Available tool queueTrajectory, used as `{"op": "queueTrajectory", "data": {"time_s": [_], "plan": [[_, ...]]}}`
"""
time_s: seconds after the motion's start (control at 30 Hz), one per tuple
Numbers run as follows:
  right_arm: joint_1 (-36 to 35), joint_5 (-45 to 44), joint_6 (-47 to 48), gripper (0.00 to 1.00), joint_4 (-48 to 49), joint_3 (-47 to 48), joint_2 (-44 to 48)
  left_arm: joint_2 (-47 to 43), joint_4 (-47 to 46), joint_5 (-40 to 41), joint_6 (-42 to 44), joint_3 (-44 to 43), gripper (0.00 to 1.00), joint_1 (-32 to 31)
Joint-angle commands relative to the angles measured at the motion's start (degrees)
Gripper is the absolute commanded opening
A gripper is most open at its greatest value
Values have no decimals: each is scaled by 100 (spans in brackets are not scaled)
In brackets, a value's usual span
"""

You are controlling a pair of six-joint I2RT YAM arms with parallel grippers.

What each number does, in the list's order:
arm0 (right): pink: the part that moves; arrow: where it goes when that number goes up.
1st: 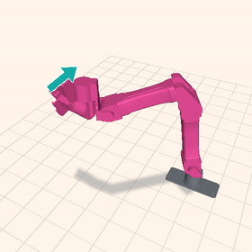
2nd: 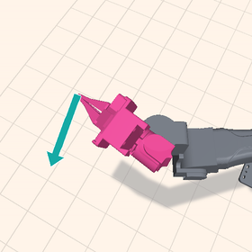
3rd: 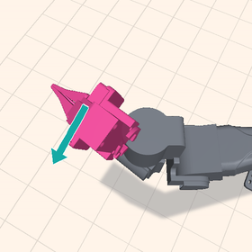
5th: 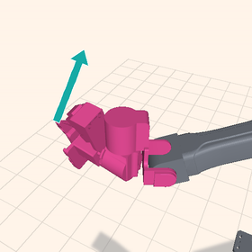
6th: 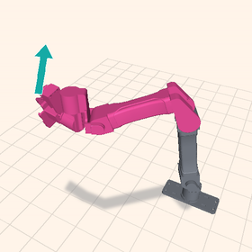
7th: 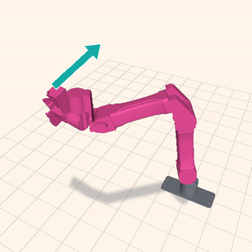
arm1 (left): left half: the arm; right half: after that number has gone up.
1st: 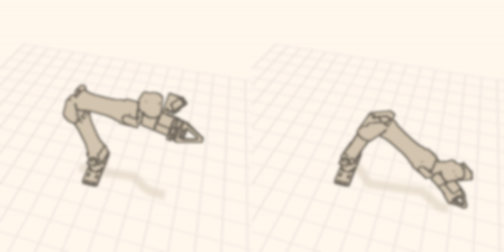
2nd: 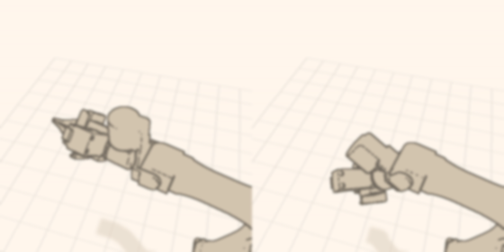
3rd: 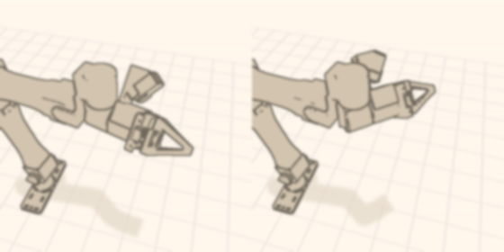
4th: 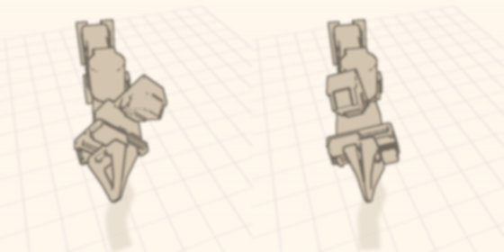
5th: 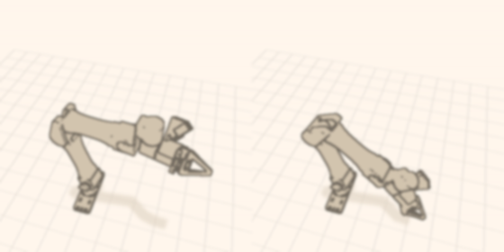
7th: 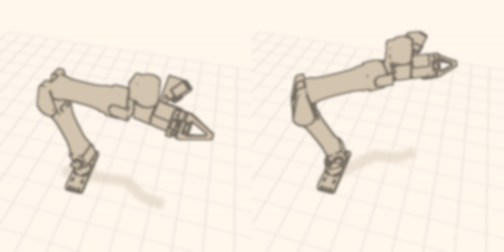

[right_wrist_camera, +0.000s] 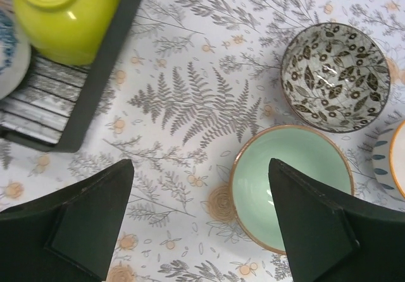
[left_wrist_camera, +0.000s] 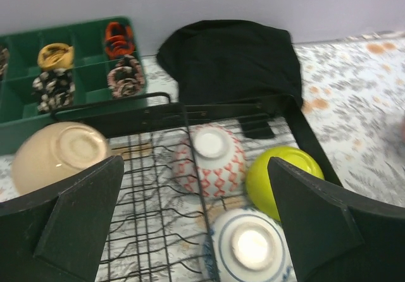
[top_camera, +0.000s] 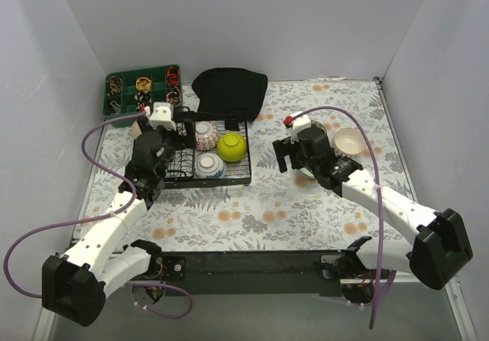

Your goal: Unload the bowls from the dish rack

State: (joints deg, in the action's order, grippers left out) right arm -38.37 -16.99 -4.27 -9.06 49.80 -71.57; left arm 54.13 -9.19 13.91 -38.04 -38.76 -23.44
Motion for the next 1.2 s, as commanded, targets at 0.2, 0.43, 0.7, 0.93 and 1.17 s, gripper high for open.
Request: {"op": "queueTrajectory", "data": {"time_s": [0.2, 0.43, 0.7, 0.93, 1.17], "plan": [[-13, 1259, -39, 96, 730, -682, 864, 993, 883, -415, -1723, -904, 98, 2157], [-13, 1585, 84, 97, 1081, -1086, 1171, 1670, 1095, -985, -2190, -1160, 98, 3046], [-13, 1812, 330, 99, 1187, -1236, 1260, 2400, 1200, -1866, -2375, -1476, 98, 3680], [-13, 1980, 383, 99, 1275, -1280, 1172, 2813, 1139, -2182, -2181, -1564, 98, 3698], [-13, 2165, 410, 99, 1293, -1297, 1066, 3121, 1121, -2340, -2049, -1678, 98, 3698]]}}
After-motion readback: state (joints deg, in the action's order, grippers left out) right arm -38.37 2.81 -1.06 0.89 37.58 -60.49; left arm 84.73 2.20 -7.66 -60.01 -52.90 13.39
